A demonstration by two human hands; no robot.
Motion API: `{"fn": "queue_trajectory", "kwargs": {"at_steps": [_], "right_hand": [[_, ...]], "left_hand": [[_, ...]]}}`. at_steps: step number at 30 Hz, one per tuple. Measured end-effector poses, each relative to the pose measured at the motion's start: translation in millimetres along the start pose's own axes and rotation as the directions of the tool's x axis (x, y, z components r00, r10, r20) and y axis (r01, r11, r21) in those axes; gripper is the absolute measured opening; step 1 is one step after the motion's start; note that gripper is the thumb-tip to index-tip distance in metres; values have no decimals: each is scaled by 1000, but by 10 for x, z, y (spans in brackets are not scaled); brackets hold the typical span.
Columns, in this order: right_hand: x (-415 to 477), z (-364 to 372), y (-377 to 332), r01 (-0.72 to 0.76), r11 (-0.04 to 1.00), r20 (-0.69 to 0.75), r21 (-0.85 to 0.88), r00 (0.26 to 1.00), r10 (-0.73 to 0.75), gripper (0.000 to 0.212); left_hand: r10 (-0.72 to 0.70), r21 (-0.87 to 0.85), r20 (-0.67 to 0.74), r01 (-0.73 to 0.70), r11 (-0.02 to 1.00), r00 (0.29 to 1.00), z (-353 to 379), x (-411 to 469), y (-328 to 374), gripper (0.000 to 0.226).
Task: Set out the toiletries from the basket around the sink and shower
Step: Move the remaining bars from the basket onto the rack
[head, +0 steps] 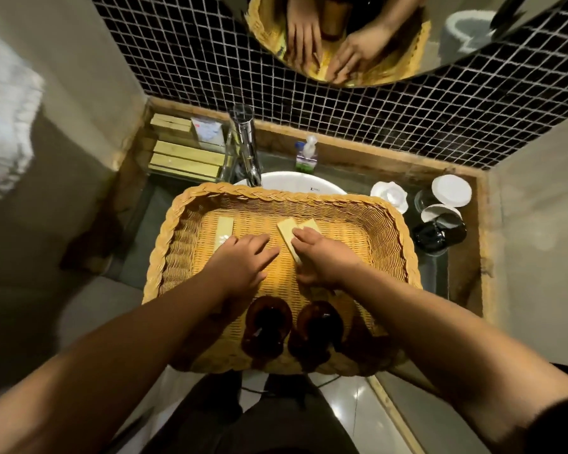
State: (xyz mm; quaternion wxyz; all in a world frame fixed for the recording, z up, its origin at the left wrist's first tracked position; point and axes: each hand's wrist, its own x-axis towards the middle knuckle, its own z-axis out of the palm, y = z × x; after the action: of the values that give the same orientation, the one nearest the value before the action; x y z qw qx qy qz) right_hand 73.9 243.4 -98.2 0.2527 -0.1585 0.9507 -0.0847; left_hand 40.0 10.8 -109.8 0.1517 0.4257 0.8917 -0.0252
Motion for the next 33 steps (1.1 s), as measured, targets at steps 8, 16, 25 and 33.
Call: {"fn": "queue_trajectory", "kwargs": {"at_steps": [8, 16, 25, 33], "right_hand": [[-35, -12, -73, 295, 955, 61, -36, 954, -293, 58], [9, -61, -29, 347, 936, -3, -58, 938, -348, 47], [-179, 12, 310, -9, 987, -29, -160, 1000, 4, 61], [-117, -61, 184, -22, 995, -23, -97, 1000, 20, 41]], "left_hand": [[-51, -109, -74, 43, 993, 996, 101, -89, 92, 76], [-148, -98, -52, 142, 985, 988, 127, -176, 139, 60], [-93, -62, -46, 90, 994, 995, 51, -79, 150, 60], [49, -61, -48, -51, 997, 998, 57, 53, 174, 57]]}}
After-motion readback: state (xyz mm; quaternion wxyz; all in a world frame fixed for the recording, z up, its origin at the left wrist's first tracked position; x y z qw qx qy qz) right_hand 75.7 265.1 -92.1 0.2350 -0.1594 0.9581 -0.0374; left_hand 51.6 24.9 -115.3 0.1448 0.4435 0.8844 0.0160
